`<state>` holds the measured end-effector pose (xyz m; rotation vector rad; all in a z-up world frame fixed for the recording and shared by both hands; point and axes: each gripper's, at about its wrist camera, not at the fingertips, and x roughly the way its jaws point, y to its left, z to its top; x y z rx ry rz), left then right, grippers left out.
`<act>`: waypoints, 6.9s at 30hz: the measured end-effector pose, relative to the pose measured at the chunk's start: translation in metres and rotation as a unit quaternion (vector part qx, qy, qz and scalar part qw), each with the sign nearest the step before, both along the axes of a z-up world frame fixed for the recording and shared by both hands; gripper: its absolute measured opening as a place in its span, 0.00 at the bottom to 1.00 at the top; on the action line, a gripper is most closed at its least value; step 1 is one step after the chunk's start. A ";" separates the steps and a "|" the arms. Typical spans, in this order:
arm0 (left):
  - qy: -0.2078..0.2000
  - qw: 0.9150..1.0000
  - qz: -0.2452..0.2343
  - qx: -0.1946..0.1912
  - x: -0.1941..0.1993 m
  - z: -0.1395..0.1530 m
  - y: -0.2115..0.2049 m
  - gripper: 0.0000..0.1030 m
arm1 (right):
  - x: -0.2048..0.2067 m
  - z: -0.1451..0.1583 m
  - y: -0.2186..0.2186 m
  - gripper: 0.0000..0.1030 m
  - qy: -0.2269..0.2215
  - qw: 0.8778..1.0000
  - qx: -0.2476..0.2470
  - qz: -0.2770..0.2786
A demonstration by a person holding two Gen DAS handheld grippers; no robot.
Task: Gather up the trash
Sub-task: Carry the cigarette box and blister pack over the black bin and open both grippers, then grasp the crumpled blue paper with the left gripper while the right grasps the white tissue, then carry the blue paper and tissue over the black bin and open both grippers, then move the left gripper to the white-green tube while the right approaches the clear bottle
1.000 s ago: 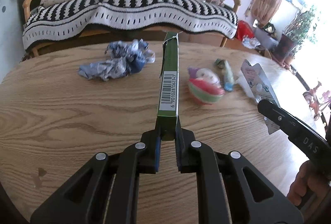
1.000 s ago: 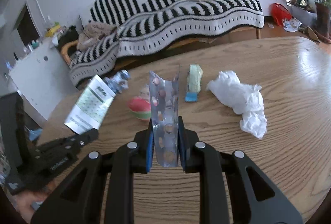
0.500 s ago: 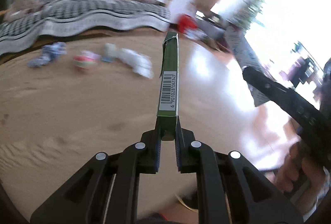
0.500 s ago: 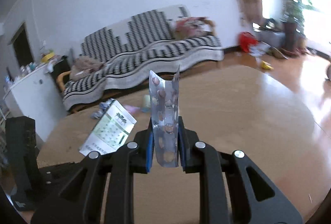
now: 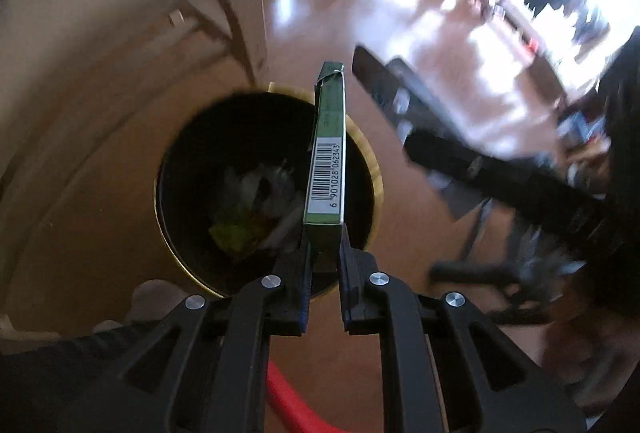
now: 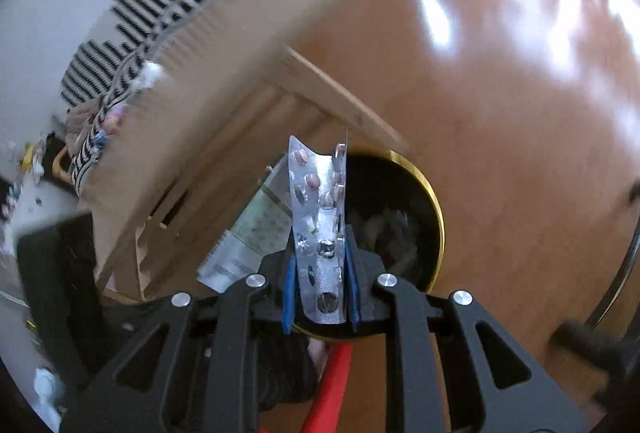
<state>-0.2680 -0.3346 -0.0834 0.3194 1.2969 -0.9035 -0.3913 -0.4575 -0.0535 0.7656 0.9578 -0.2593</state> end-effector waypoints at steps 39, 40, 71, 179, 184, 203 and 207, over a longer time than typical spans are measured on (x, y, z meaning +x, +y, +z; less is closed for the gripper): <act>-0.146 0.970 0.143 -0.130 0.065 0.132 0.120 0.94 | 0.064 0.024 -0.016 0.93 0.033 0.998 -0.057 -0.013; -0.163 0.963 0.176 -0.123 0.083 0.140 0.145 0.94 | 0.071 0.026 -0.014 0.93 0.032 0.998 -0.053 -0.012; -0.208 0.915 0.342 0.053 0.411 0.084 0.362 0.95 | 0.446 0.049 0.167 0.95 -0.023 0.927 -0.257 0.272; 0.017 0.998 0.054 -0.002 0.030 0.014 0.016 0.48 | 0.054 0.002 0.016 0.20 0.014 0.998 0.012 0.062; 0.019 0.998 0.058 -0.003 0.030 0.015 0.018 0.48 | 0.061 0.001 0.017 0.20 0.019 0.998 0.009 0.064; -0.001 0.996 0.074 -0.043 0.031 0.037 0.024 0.94 | 0.047 0.018 -0.015 0.93 0.011 1.000 -0.006 -0.018; -0.041 0.991 0.081 -0.095 0.037 0.075 0.047 0.94 | 0.043 0.041 -0.017 0.93 -0.022 0.997 -0.057 -0.041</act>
